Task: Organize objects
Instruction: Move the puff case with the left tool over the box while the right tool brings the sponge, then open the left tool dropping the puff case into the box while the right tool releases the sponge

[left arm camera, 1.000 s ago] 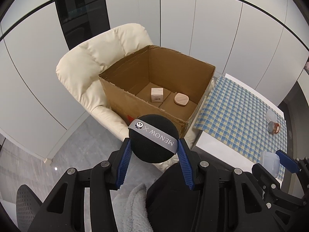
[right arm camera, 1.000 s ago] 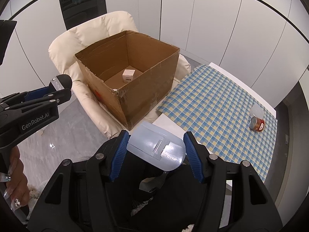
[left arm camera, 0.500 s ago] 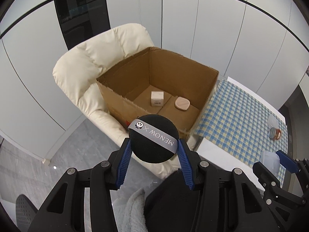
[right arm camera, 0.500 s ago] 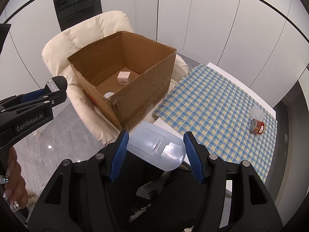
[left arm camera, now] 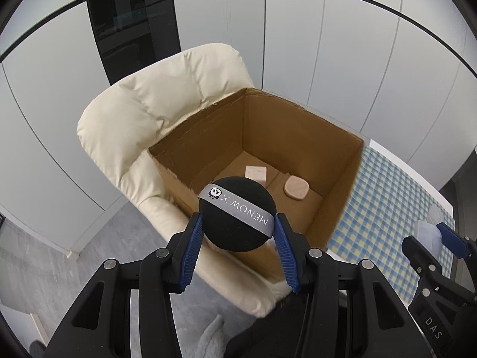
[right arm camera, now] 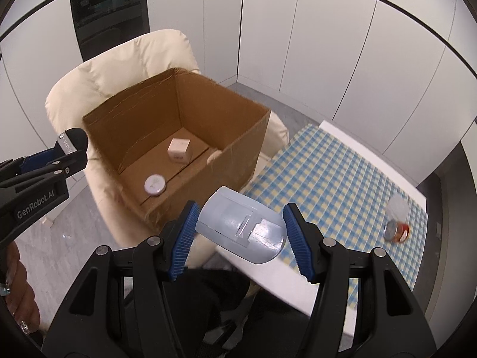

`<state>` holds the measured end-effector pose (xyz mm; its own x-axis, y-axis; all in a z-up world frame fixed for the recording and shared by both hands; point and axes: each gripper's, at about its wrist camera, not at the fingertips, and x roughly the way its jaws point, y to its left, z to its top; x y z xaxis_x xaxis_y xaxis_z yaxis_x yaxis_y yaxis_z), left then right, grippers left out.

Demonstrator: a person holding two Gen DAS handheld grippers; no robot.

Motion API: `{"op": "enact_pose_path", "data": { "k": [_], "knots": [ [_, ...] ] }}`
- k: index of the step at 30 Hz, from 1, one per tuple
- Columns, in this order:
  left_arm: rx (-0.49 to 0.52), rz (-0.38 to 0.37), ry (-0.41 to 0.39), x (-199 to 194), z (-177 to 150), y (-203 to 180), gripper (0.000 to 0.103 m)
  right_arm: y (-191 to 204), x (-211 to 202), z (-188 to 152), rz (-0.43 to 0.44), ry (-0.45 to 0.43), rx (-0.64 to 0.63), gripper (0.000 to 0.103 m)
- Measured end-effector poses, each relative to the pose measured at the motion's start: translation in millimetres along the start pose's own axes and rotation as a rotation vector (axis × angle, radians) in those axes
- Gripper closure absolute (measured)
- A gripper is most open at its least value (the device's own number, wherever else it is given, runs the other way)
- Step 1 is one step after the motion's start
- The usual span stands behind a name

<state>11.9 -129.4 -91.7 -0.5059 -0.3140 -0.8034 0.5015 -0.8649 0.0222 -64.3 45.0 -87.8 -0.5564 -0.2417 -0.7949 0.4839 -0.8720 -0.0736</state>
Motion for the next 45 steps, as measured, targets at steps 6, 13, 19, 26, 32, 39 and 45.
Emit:
{"op": "enact_pose_path", "data": {
  "k": [6,13,19,26,32,39,45],
  "knots": [
    [-0.012,0.027,-0.003,26,23,5,0.055,10,30,28,0.013,-0.002,-0.019,0.042],
    [-0.064,0.032,0.027,59,39,14,0.055,31,76,51,0.041,0.017,-0.051,0.042],
    [-0.086,0.030,0.066,89,46,20,0.055,57,110,63,0.058,0.032,-0.105,0.042],
    [-0.105,0.032,0.090,104,49,29,0.055,80,129,73,0.075,0.037,-0.145,0.042],
    [-0.106,0.020,0.101,108,51,29,0.055,90,130,75,0.096,0.036,-0.165,0.042],
    [-0.074,0.018,0.061,100,51,21,0.055,88,127,75,0.092,0.025,-0.158,0.042],
    [-0.081,0.011,0.054,95,55,22,0.051,89,121,75,0.101,0.017,-0.164,0.042]
  ]
}}
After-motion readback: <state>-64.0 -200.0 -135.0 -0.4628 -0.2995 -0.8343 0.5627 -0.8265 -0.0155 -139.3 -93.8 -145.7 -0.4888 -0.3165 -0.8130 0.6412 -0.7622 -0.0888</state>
